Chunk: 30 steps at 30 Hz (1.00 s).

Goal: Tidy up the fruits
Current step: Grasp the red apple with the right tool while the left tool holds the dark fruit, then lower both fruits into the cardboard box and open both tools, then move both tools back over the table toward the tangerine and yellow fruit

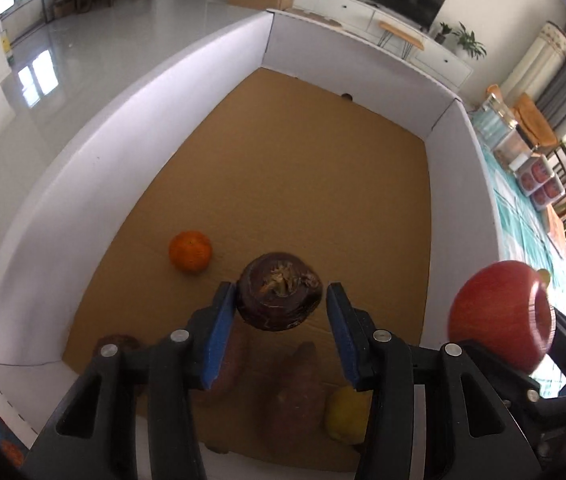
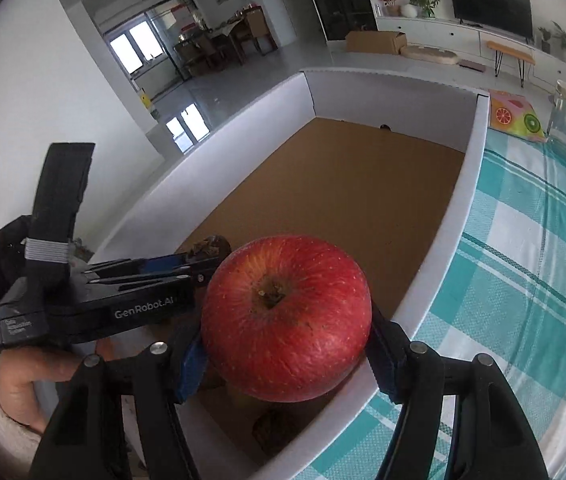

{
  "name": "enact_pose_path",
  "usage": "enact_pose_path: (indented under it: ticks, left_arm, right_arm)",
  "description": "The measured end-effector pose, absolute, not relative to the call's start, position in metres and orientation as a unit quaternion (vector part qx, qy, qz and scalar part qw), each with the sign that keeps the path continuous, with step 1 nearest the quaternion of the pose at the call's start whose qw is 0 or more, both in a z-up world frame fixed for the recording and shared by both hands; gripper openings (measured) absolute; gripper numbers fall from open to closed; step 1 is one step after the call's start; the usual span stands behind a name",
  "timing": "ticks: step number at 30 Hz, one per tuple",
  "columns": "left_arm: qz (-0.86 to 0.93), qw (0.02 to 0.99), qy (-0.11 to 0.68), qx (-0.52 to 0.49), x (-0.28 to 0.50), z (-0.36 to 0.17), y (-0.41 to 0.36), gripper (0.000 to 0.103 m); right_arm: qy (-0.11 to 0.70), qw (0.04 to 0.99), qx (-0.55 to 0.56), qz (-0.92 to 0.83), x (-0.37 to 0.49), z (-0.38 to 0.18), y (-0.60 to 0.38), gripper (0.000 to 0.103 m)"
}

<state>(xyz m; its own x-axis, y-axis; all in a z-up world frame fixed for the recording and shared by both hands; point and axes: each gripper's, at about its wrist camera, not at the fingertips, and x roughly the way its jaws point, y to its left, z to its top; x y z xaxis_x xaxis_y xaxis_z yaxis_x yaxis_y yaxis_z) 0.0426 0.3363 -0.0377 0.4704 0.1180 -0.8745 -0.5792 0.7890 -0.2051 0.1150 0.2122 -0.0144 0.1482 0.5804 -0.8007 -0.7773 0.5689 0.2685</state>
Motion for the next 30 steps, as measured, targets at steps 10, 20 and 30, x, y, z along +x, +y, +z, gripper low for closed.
enact_pose_path:
  ticks: [10, 20, 30]
  left_arm:
    - [0.193, 0.881, 0.394, -0.176, 0.041, 0.012, 0.269, 0.09]
    - [0.009, 0.914, 0.404, -0.031, 0.085, -0.011, 0.068, 0.097]
    - [0.022, 0.91, 0.413, 0.028, 0.105, -0.036, 0.016, 0.097]
  right_arm:
    - [0.358, 0.855, 0.01, 0.374, 0.149, 0.05, 0.066, 0.103]
    - [0.422, 0.902, 0.036, 0.081, 0.166, -0.085, -0.174, 0.103]
    - [0.385, 0.916, 0.108, 0.013, 0.154, -0.078, -0.227, 0.103]
